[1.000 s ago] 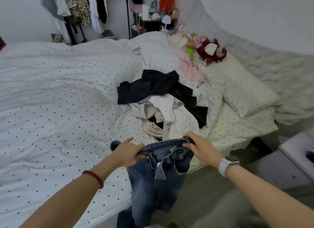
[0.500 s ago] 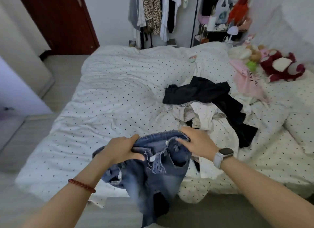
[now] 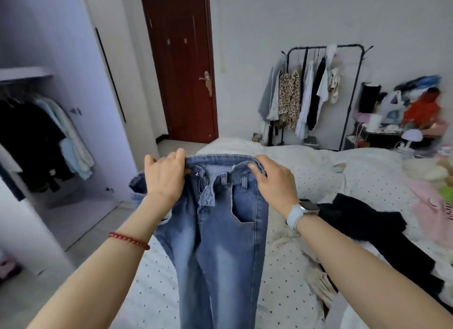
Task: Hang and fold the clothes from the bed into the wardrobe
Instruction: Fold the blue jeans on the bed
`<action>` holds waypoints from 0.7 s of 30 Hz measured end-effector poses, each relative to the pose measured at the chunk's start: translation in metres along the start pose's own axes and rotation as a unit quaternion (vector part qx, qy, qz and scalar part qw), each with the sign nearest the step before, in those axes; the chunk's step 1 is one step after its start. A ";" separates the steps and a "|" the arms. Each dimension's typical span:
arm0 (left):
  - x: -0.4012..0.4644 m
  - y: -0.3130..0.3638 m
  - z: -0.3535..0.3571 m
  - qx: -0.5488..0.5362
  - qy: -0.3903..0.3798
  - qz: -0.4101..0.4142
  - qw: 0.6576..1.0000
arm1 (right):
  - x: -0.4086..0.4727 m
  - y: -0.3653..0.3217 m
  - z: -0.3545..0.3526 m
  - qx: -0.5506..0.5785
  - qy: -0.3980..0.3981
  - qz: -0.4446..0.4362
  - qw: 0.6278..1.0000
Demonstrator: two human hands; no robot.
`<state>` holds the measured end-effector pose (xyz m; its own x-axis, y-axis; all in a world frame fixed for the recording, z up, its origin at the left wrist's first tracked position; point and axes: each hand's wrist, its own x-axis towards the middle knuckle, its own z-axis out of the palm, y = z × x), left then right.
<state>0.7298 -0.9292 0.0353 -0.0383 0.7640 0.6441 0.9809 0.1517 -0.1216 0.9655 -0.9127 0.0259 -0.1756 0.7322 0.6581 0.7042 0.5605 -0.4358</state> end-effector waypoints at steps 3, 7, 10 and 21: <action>0.048 -0.004 -0.017 0.022 0.092 0.015 0.995 | 0.050 -0.007 -0.012 -0.002 0.074 -0.015 0.997; 0.129 -0.015 -0.015 0.069 0.163 0.030 0.984 | 0.129 -0.009 -0.016 -0.040 0.154 -0.039 0.987; 0.185 -0.017 0.005 0.082 0.170 0.048 0.981 | 0.179 0.002 -0.003 -0.087 0.177 -0.021 0.980; 0.354 0.017 0.201 0.059 0.047 0.126 0.989 | 0.347 0.125 0.150 -0.025 0.045 0.263 0.963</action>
<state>0.6950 -0.5299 0.1097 0.2269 0.7262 0.6489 0.9281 0.0408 -0.3702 0.8890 -0.5308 0.1072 0.2734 0.8727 0.4046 0.7116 0.0995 -0.6955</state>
